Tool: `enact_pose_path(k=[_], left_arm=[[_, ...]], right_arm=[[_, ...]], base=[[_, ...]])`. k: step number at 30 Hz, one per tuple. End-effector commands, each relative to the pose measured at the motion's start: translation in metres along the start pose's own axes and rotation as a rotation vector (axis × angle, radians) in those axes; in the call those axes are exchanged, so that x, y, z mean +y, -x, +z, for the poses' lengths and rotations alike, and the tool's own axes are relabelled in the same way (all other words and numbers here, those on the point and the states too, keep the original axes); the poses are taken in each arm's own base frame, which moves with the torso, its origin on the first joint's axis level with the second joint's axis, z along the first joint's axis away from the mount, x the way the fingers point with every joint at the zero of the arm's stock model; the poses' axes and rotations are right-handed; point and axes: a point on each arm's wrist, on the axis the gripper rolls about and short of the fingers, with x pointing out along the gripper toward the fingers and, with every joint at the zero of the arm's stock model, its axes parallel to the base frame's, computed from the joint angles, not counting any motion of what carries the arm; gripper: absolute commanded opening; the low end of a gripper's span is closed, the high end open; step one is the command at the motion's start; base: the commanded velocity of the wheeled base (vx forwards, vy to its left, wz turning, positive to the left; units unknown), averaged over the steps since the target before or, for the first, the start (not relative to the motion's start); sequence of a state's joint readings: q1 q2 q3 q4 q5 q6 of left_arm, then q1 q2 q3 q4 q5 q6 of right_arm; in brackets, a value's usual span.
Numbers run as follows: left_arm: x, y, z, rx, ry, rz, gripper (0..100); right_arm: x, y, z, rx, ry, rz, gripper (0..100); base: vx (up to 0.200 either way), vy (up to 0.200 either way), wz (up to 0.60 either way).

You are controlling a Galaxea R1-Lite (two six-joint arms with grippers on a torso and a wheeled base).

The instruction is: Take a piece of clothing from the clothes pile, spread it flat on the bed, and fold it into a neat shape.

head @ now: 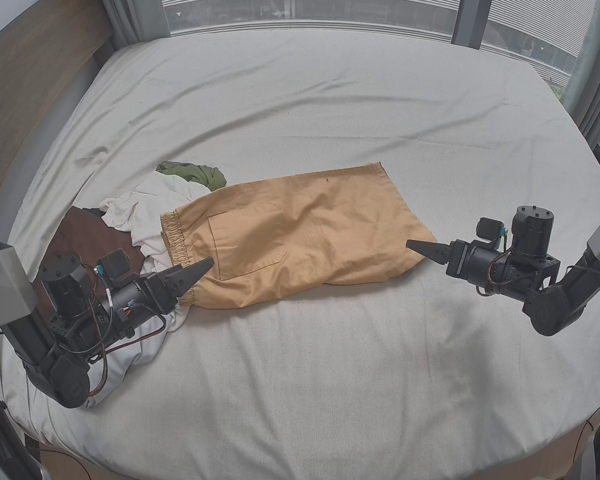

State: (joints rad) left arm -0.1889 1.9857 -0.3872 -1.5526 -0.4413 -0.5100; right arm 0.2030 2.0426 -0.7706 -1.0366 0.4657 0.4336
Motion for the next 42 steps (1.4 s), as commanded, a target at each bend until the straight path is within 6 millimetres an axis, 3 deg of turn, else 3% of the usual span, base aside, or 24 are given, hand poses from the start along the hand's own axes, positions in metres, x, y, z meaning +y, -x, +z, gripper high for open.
enact_pose_path(k=[1, 27, 42], left_arm=[[0.001, 0.0, -0.002, 0.006, 0.004, 0.003, 100], [0.003, -0.001, -0.003, 0.01, 0.005, 0.009, 100], [0.002, -0.001, -0.001, 0.003, 0.002, 0.006, 100]], right_arm=[[-0.018, -0.018, -0.021, 0.045, -0.03, -0.05, 100], [-0.036, -0.081, -0.061, -0.02, -0.183, -0.021, 100], [-0.028, -0.099, -0.061, -0.159, -0.195, 0.093, 100]], base=[[0.0, 0.0, 0.0], [0.0, 0.0, 0.0], [0.0, 0.0, 0.0]])
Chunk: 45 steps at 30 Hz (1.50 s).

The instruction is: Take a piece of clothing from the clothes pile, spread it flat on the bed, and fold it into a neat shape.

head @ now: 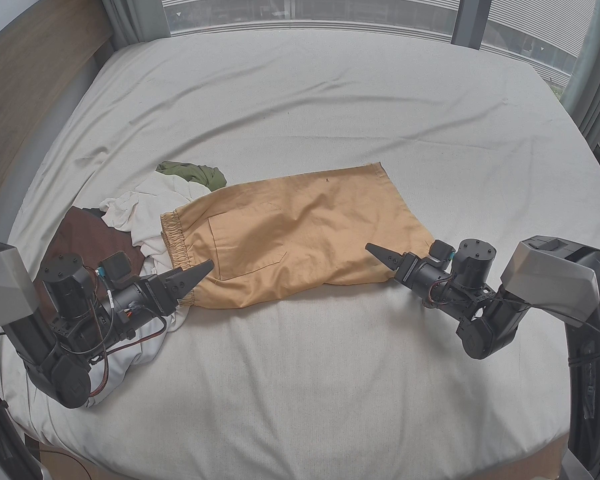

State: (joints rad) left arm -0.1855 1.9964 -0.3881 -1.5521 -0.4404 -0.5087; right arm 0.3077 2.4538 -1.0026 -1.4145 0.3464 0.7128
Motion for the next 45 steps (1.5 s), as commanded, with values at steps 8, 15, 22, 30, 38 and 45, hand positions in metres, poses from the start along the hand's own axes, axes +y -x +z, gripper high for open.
enact_pose_path(k=[8, 15, 22, 30, 38, 45], left_arm=[[-0.001, 0.0, 0.001, -0.004, -0.002, -0.004, 100], [-0.001, 0.0, 0.0, -0.001, 0.001, -0.002, 100], [-0.001, 0.0, 0.0, -0.002, 0.002, -0.004, 100], [-0.001, 0.001, 0.001, -0.004, 0.003, -0.002, 100], [0.001, 0.002, 0.003, -0.009, 0.007, 0.002, 100], [0.0, 0.002, 0.003, -0.011, 0.007, 0.001, 100]], right_arm=[[-0.007, -0.01, -0.016, -0.018, -0.023, 0.04, 100], [-0.009, -0.01, -0.014, -0.025, -0.021, 0.039, 100], [-0.01, -0.012, -0.012, -0.052, -0.018, 0.021, 0], [-0.011, -0.009, -0.014, -0.049, -0.018, 0.017, 0], [-0.006, 0.008, -0.02, -0.007, 0.042, -0.021, 0], [-0.002, 0.027, -0.025, 0.007, 0.082, -0.074, 0]], base=[[0.0, 0.0, 0.0], [0.0, 0.0, 0.0], [0.0, 0.0, 0.0], [0.0, 0.0, 0.0], [0.0, 0.0, 0.0], [0.0, 0.0, 0.0]])
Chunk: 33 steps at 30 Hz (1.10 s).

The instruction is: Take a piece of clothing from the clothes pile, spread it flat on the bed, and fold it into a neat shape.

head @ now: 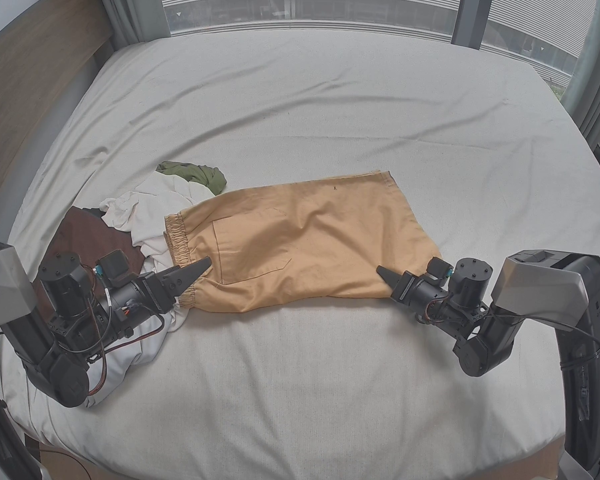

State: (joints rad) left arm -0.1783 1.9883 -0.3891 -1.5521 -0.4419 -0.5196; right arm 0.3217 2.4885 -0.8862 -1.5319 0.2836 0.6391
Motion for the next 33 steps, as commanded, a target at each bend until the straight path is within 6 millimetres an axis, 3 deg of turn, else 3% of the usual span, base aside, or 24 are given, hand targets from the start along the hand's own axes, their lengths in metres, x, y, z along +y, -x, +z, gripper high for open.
enact_pose_path(k=[1, 24, 33], left_arm=[[-0.001, 0.0, 0.001, -0.003, -0.001, -0.001, 100], [-0.001, 0.001, 0.002, -0.005, 0.01, -0.004, 100], [-0.002, 0.001, 0.002, -0.004, 0.017, -0.005, 100]], right_arm=[[0.006, 0.014, 0.001, 0.015, 0.022, -0.02, 0], [0.021, 0.103, -0.015, 0.22, 0.085, -0.162, 0], [0.017, 0.137, -0.023, 0.304, 0.103, -0.238, 0]], base=[[0.0, 0.0, 0.0], [0.0, 0.0, 0.0], [0.0, 0.0, 0.0]])
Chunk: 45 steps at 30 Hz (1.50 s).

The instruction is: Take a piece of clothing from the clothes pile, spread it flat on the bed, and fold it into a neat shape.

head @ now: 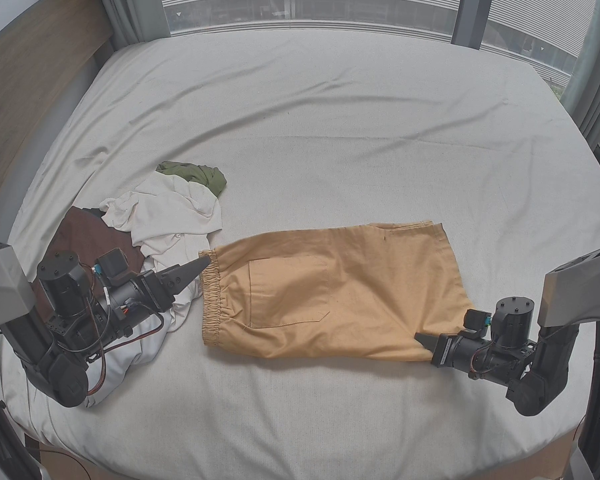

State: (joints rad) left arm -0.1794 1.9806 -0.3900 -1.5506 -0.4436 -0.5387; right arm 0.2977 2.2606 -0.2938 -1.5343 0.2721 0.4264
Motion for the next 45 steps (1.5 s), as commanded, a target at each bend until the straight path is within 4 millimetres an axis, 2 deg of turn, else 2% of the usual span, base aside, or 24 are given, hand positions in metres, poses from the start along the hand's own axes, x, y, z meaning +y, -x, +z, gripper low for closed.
enact_pose_path(k=[1, 8, 13, 24, 25, 31, 36, 37, 45], left_arm=[[0.0, 0.0, 0.0, 0.001, 0.002, 0.001, 100], [-0.001, 0.0, 0.0, 0.001, 0.001, -0.001, 100], [-0.002, 0.0, -0.001, 0.003, 0.001, -0.005, 100], [-0.003, 0.0, 0.0, 0.002, 0.0, -0.009, 100], [-0.003, 0.001, 0.0, 0.001, 0.0, -0.008, 100], [-0.004, 0.0, 0.0, 0.001, -0.001, -0.01, 100], [-0.003, 0.0, 0.0, 0.002, 0.0, -0.009, 100], [-0.003, 0.0, 0.0, 0.002, 0.0, -0.009, 100], [-0.005, 0.0, -0.003, 0.01, 0.001, -0.013, 100]], right_arm=[[-0.004, 0.018, -0.005, 0.029, -0.006, -0.038, 0], [-0.013, 0.033, -0.011, 0.053, 0.01, -0.105, 0], [-0.01, 0.041, -0.012, 0.057, 0.013, -0.115, 0], [-0.007, 0.034, -0.01, 0.033, 0.027, -0.126, 0], [-0.006, 0.033, -0.01, 0.031, 0.028, -0.126, 100], [-0.008, 0.034, -0.001, -0.028, 0.025, -0.171, 100], [-0.012, 0.05, 0.021, -0.131, 0.027, -0.195, 100], [-0.014, 0.057, 0.032, -0.182, 0.026, -0.204, 100], [-0.017, 0.064, 0.054, -0.285, 0.037, -0.204, 100]], base=[[0.0, 0.0, 0.0], [0.0, 0.0, 0.0], [0.0, 0.0, 0.0], [0.0, 0.0, 0.0], [0.0, 0.0, 0.0], [0.0, 0.0, 0.0], [0.0, 0.0, 0.0], [0.0, 0.0, 0.0], [0.0, 0.0, 0.0]])
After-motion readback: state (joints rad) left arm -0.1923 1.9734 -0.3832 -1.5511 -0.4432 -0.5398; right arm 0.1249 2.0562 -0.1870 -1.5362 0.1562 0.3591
